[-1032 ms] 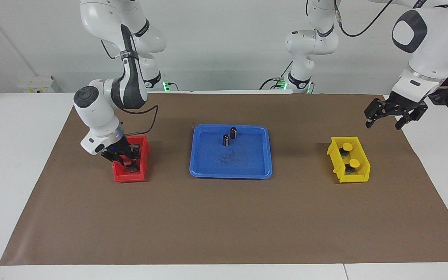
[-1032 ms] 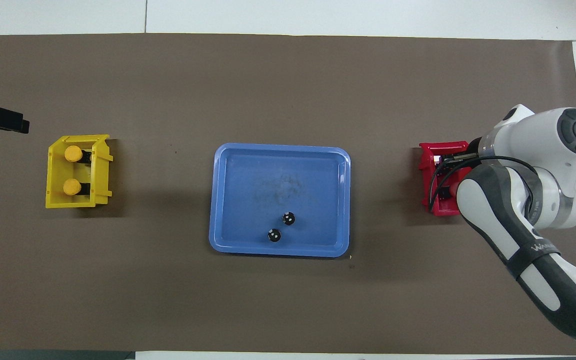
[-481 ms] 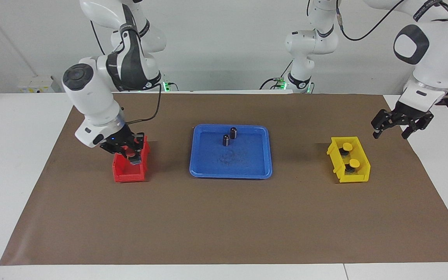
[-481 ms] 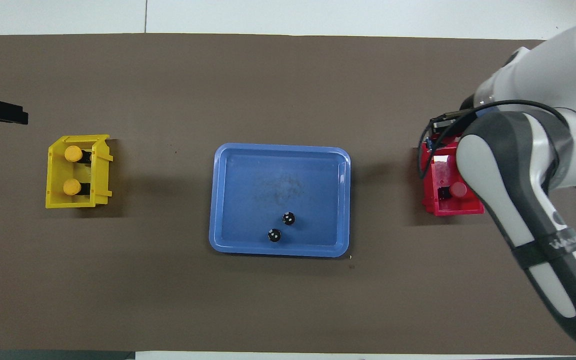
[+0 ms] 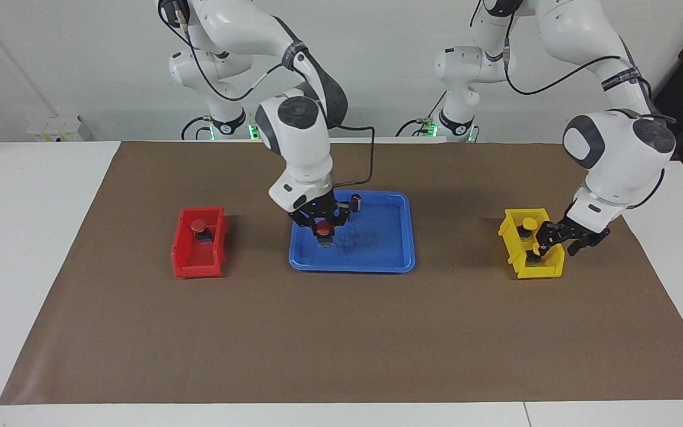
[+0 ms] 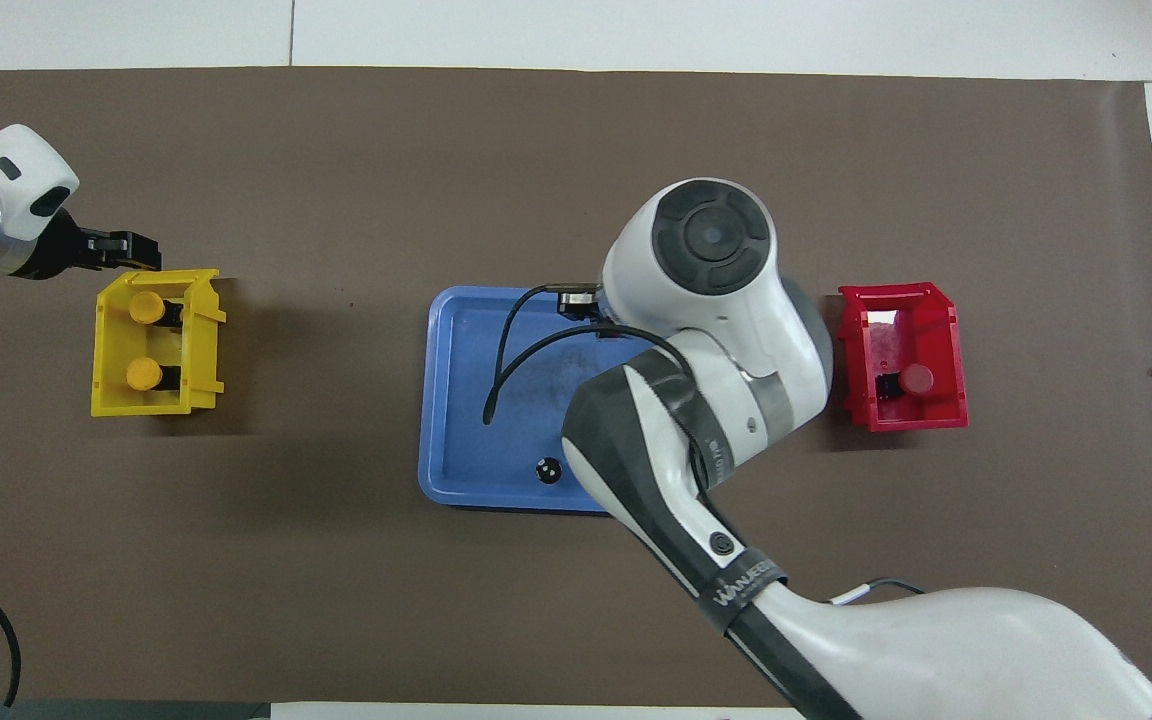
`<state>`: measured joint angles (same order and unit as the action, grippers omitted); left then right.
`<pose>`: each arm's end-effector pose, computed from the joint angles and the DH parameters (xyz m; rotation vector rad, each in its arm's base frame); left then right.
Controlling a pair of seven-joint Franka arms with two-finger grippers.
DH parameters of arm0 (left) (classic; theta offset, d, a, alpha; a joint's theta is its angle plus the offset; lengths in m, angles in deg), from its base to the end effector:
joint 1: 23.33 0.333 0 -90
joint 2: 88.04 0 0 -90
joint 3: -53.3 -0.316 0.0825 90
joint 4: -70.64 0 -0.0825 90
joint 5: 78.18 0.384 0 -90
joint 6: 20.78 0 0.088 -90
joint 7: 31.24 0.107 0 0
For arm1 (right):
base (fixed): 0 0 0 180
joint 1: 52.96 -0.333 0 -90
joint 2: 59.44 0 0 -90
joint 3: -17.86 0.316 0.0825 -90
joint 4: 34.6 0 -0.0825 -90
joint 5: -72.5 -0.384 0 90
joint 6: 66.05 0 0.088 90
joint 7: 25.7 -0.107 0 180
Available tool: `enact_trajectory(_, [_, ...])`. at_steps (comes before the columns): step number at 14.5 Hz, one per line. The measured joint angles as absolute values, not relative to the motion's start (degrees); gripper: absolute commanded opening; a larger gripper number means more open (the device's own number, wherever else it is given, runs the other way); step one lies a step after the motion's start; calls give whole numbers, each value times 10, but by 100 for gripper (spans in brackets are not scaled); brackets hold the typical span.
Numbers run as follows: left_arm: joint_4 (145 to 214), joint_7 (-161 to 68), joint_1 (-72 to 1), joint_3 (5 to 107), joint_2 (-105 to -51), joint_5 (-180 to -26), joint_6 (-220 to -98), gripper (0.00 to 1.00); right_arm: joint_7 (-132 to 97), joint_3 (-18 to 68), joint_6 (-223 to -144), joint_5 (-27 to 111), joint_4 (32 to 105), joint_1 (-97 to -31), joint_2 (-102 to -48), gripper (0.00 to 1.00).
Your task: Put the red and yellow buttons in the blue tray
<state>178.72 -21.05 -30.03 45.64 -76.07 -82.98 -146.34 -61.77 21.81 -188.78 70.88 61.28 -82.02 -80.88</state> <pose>0.6178 0.0035 0.4072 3.0987 -0.1861 0.1587 0.5629 0.3614 0.3964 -3.0439 0.1119 -0.0768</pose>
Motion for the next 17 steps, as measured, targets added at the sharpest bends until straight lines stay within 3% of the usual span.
enact_trajectory(4, [1806,-211,-301,456,-761,-830,-1466,62,-635,216,-1904,718,614,-835,-838,27])
enact_trajectory(6, [1821,-211,-301,456,-761,-830,-1472,63,-635,213,-1914,718,621,-833,-838,33])
enact_trajectory(7, [1825,-211,-300,456,-761,-830,-1474,64,-635,213,-1924,718,628,-833,-838,38])
enact_trajectory(10, [1828,-211,-298,454,-762,-830,-1476,66,-635,213,-1945,718,648,-834,-838,70])
enact_trajectory(12, [1830,-211,-298,454,-762,-830,-1477,69,-635,212,-1939,721,647,-833,-837,79])
enact_trajectory(15, [1844,-212,-298,454,-763,-830,-1491,69,-625,204,-1859,737,597,-810,-819,80])
enact_trajectory(17, [1850,-212,-298,453,-764,-830,-1494,69,-539,202,-1784,739,573,-756,-783,76])
